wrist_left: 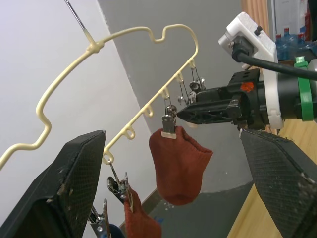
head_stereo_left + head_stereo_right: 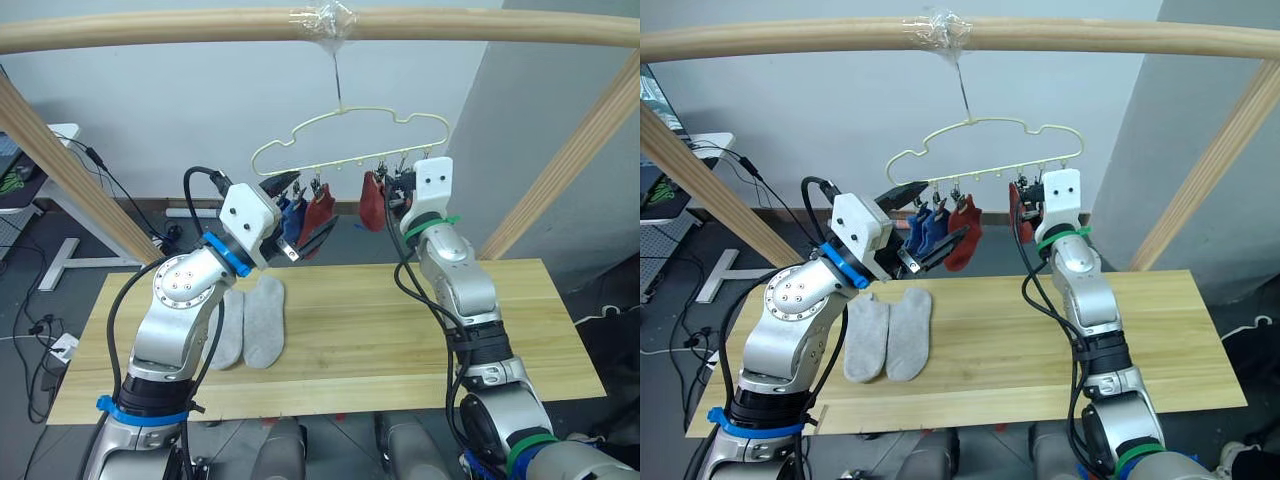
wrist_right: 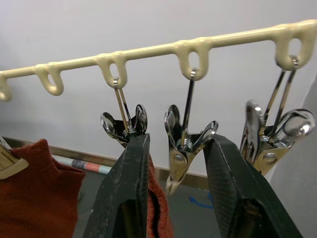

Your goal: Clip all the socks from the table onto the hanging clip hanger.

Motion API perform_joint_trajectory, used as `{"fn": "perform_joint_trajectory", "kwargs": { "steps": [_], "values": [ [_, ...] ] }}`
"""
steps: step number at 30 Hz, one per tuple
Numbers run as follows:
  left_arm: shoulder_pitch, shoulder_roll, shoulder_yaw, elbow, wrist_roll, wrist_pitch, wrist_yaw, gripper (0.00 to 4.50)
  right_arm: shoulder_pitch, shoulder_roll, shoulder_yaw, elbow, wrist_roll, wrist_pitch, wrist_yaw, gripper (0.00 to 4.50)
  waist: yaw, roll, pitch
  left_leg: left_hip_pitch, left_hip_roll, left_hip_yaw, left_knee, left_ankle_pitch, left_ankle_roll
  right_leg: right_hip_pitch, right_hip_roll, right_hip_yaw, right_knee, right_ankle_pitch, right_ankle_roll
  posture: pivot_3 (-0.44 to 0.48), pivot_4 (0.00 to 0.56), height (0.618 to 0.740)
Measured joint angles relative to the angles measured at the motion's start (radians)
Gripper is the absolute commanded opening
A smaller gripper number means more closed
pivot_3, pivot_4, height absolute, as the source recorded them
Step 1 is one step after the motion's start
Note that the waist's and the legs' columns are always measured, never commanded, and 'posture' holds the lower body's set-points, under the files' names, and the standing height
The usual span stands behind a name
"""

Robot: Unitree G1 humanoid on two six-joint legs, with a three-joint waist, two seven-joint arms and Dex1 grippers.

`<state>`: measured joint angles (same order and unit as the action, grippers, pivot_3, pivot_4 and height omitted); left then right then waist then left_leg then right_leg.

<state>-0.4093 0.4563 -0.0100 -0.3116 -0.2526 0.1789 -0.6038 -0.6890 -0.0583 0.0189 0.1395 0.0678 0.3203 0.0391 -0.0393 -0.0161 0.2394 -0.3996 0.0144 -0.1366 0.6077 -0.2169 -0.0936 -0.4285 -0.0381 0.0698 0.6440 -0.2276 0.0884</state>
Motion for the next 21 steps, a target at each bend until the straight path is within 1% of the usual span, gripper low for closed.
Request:
{"fn": "perform_joint_trajectory", "kwargs": {
  "steps": [11,21],
  "values": [
    [-0.101,-0.002,0.004,0.009,-0.025,0.041,0.001,4.5,-0.053,0.018,-0.006,0.062,0.002,-0.031,0.002,1.67,0.002,0.0,0.0,0.0,0.0,0.0,0.0,0.0,0.0,0.0,0.0,0.0,0.0,0.0,0.0,0.111,0.224,0.74],
    [-0.114,-0.01,0.007,0.003,-0.082,0.123,0.001,4.5,-0.079,0.015,-0.021,0.127,0.002,-0.07,0.006,1.67,0.003,0.0,0.0,0.0,0.0,0.0,0.0,0.0,0.0,0.0,0.0,0.0,0.0,0.0,0.0,0.123,0.227,0.74]
  ]
}}
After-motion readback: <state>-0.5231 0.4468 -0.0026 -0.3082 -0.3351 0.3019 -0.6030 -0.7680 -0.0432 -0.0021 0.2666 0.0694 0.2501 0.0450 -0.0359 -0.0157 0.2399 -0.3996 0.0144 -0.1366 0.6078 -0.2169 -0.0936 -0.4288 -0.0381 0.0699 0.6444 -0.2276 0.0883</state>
